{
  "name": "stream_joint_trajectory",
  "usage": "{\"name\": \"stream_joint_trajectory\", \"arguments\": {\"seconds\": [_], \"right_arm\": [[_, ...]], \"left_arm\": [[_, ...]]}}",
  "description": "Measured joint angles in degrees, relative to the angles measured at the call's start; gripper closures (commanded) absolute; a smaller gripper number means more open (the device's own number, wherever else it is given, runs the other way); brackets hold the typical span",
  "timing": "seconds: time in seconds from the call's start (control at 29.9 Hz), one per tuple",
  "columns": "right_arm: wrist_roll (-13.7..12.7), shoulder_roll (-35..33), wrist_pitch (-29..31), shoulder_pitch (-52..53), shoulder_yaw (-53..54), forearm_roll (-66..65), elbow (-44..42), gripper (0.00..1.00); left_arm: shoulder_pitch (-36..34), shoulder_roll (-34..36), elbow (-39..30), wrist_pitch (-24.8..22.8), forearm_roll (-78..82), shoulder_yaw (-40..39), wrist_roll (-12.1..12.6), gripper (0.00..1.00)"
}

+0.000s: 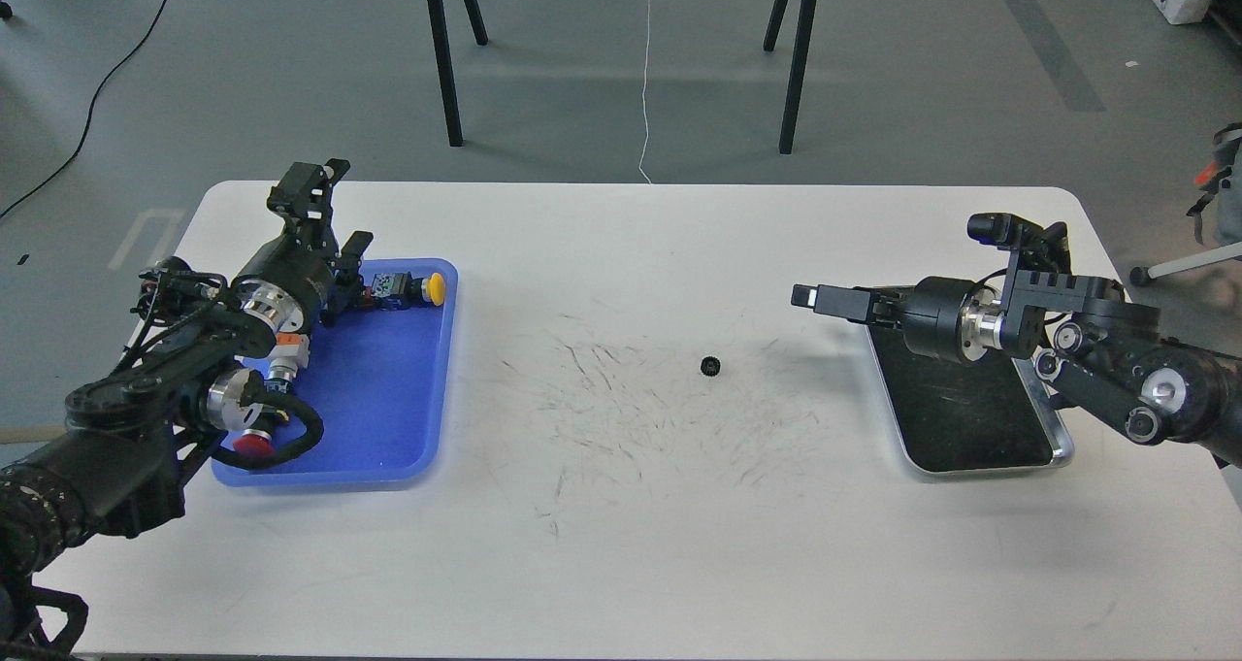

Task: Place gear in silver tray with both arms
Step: 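Raise the left gripper back over the blue tray and extend the right gripper, then lower the right gripper over the black gear on the table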

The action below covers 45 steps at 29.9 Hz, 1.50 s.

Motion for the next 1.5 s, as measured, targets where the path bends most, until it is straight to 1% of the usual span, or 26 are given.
{"name": "stream_joint_trajectory", "arguments": {"seconds": [0.27,0.4,0.64,0.94,1.27,1.34,1.4,1.5], "right_arm": [[0.00,0.82,-4.86,5.50,-9.44,-0.73,-0.05,0.01],[0.00,3.39,-5.11,6.29,-10.92,-1.10,-0.89,0.01],[0.00,6.74,-5.16,10.65,-19.17,-2.79,-1.39,0.02],[0.00,12.54,-5.23,12.16,-20.58,-6.06,-1.47,0.02],[0.00,15.54,-5.15,12.66,-24.11,-7.19,-1.63,0.06],[0.00,15.66,-5.10,12.69,-24.27,-7.19,-1.64,0.09],[0.00,15.76,-5.10,12.70,-24.34,-7.20,-1.68,0.15],[0.00,15.79,-5.11,12.70,-24.39,-7.20,-1.78,0.16]], "left_arm": [[1.08,0.07,0.00,-0.35,-0.02,-0.07,0.00,0.00],[1.16,0.08,-0.01,-0.37,-0.02,-0.07,0.00,0.00],[1.26,0.02,-0.01,-0.40,-0.09,-0.16,0.00,0.00],[2.30,0.05,-0.59,-1.29,0.06,-0.17,0.00,0.00],[2.41,0.85,-0.63,-2.71,0.42,-0.26,0.00,0.00],[2.40,0.99,-0.63,-2.77,0.53,-0.30,0.00,0.00],[2.25,1.06,-0.63,-2.81,0.63,-0.30,0.00,0.00],[2.07,1.16,-0.62,-2.83,0.72,-0.28,0.00,0.00]]}}
